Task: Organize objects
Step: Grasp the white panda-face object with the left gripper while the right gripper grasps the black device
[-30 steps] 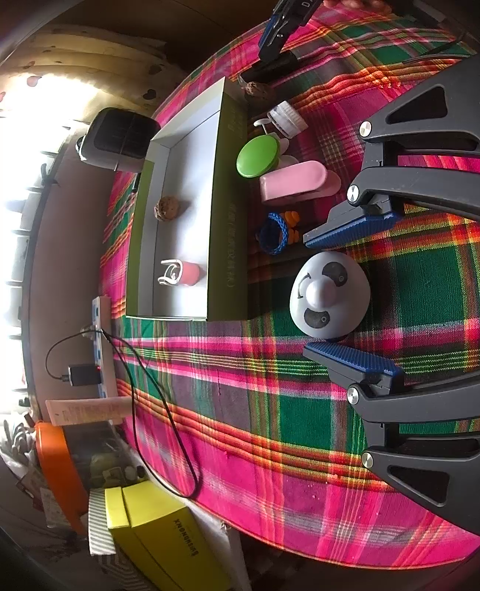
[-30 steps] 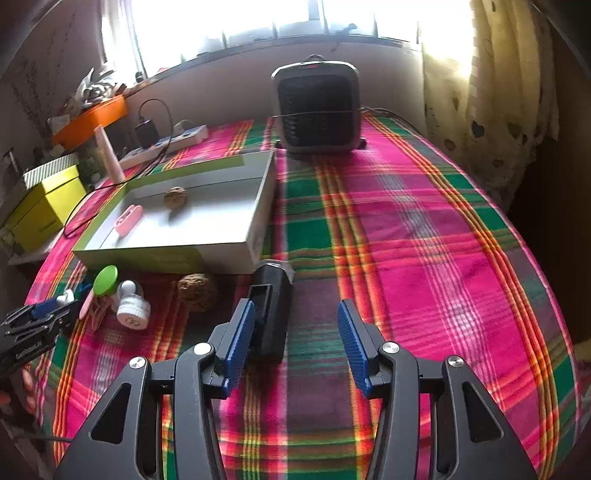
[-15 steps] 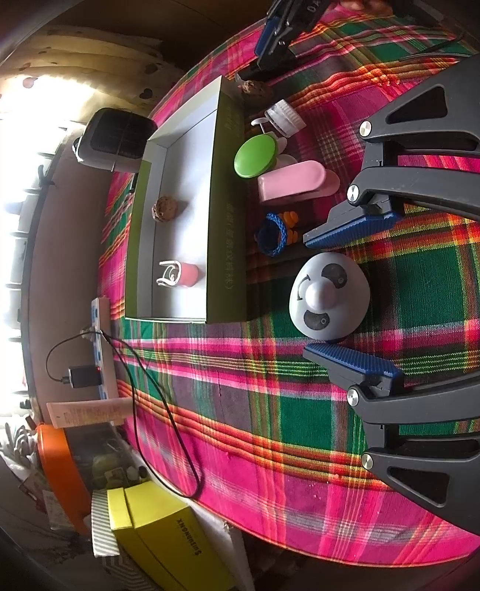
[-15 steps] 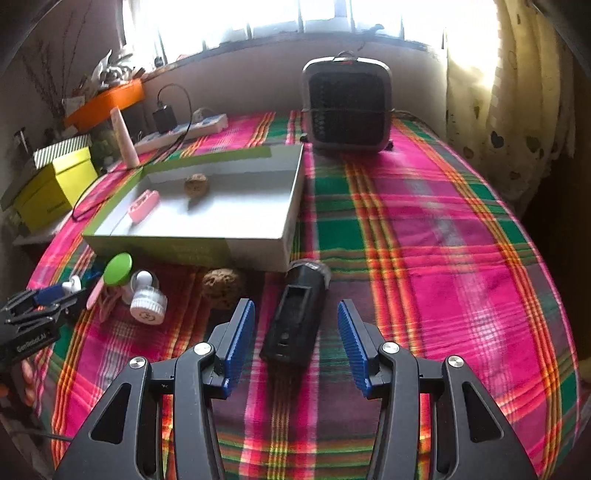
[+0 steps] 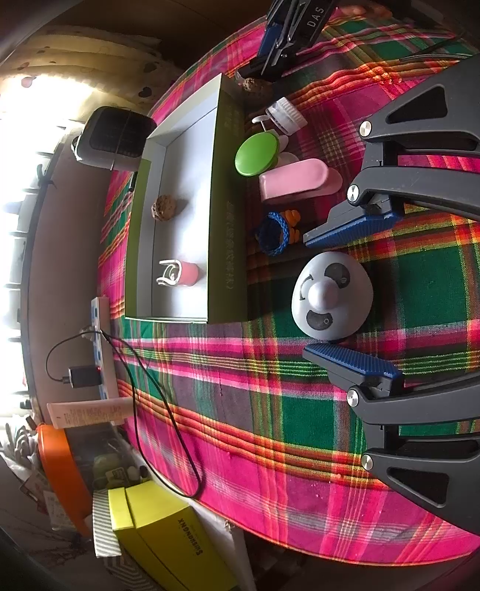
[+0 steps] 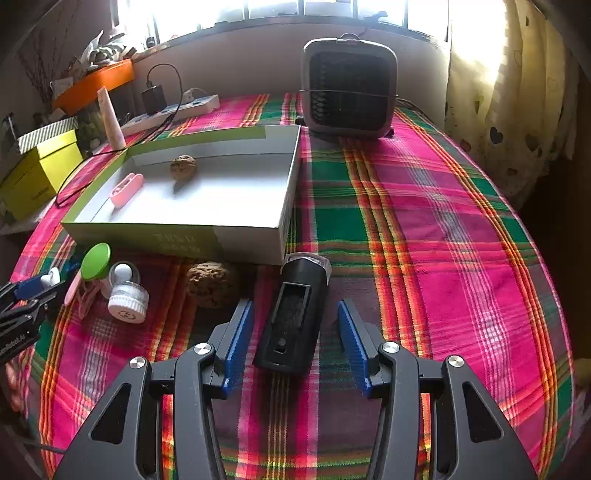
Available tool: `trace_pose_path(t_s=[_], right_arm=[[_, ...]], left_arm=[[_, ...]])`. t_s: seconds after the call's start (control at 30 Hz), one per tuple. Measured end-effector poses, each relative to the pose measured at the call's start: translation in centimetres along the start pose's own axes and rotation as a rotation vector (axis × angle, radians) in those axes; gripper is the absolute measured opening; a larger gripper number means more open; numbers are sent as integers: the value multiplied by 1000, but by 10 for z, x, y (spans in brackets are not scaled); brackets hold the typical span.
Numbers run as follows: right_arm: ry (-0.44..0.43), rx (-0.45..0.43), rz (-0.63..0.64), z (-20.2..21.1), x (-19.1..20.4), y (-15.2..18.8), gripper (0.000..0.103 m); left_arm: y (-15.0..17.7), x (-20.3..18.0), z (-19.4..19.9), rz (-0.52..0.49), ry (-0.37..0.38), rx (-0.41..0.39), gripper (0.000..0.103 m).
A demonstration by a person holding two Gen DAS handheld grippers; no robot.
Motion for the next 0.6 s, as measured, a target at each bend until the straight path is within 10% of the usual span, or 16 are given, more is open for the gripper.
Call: trace_pose_path(t_s=[0.6], right_arm=[[15, -4, -3, 1, -2, 0, 39]], left_arm=[[-1, 3, -1, 11, -22, -1, 47]])
Point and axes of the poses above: each gripper's, at about its wrist camera, not at the fingertips, and z roughly against the way its jaws point, x to its left, y to its underside, the point moved 6 cm from there along -z, roughly the way its jaws point, and after that the axes turned 12 degrees about -x, right-handed, at the moved point
